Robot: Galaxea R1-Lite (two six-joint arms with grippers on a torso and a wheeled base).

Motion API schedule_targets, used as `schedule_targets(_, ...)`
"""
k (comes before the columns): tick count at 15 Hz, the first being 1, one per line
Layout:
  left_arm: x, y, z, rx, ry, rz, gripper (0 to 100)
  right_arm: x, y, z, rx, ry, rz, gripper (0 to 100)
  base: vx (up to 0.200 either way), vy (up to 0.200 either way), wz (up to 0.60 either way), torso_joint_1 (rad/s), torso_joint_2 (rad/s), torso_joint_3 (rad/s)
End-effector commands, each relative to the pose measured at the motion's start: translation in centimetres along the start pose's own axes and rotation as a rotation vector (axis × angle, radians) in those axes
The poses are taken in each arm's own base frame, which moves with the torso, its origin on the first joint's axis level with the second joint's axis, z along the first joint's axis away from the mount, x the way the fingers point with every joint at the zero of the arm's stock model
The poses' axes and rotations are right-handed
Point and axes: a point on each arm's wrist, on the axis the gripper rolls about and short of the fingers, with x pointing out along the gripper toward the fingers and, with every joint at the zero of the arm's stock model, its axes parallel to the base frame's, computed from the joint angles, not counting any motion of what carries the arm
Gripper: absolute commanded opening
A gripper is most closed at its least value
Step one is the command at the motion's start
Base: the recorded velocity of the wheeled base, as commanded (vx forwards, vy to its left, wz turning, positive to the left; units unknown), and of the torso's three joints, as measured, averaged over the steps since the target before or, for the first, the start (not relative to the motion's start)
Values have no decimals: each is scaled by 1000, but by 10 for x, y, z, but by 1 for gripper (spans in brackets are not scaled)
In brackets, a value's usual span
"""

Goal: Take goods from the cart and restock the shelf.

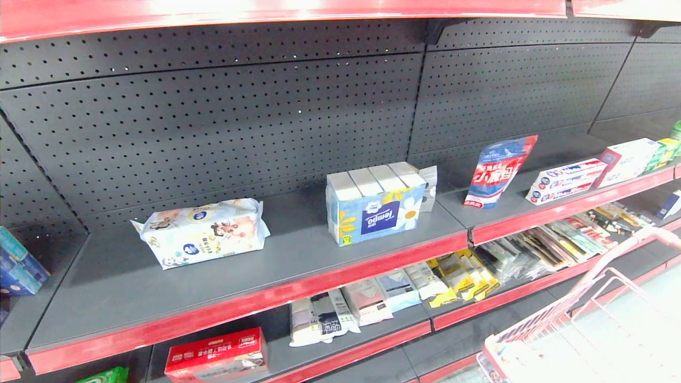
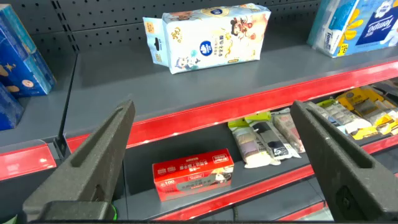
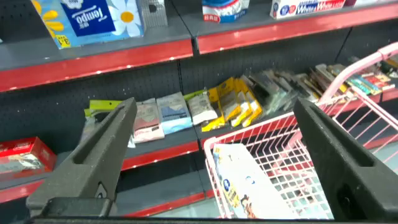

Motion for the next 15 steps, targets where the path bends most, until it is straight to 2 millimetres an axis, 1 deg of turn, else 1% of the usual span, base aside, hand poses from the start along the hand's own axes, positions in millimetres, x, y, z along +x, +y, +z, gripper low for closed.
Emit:
schedule_targets(1,0,0,0,1,0,0,100,15,0,61,60,49,-9,100,0,0,0,0,0,0)
schedule_targets(2,0,0,0,1,0,-1,100,36,0,114,143,46,-43,100,0,0,0,0,0,0)
schedule_targets(3,0,0,0,0,0,0,100,75,-3,200,222,-19,-121,100,0,0,0,0,0,0)
schedule_targets(4,0,0,0,-2,0,0,100,99,-4,208,181,53,-94,100,0,0,0,0,0,0)
schedule_targets(5,0,0,0,0,0,0,100,120,-8,188,168,203,-113,100,0,0,0,0,0,0)
schedule_targets(6,0,0,0,0,0,0,100,142,-15,145,163,474,-164,100,0,0,0,0,0,0)
schedule_targets(7,0,0,0,0,0,0,100,165,-25,103,112,712,-193,100,0,0,0,0,0,0)
schedule_targets(8,0,0,0,0,0,0,100,179,-35,69,72,861,-203,100,0,0,0,0,0,0)
schedule_targets(9,0,0,0,0,0,0,100,190,-42,37,51,954,-199,100,0,0,0,0,0,0)
schedule_targets(10,0,0,0,0,0,0,100,195,-48,9,26,1003,-192,100,0,0,0,0,0,0)
schedule_targets(12,0,0,0,0,0,0,100,194,-55,-15,-31,1037,-160,100,0,0,0,0,0,0)
schedule_targets(13,0,0,0,0,0,0,100,185,-54,-26,-67,1077,-65,100,0,0,0,0,0,0)
schedule_targets(15,0,0,0,0,0,0,100,174,-52,-39,-121,1148,29,100,0,0,0,0,0,0)
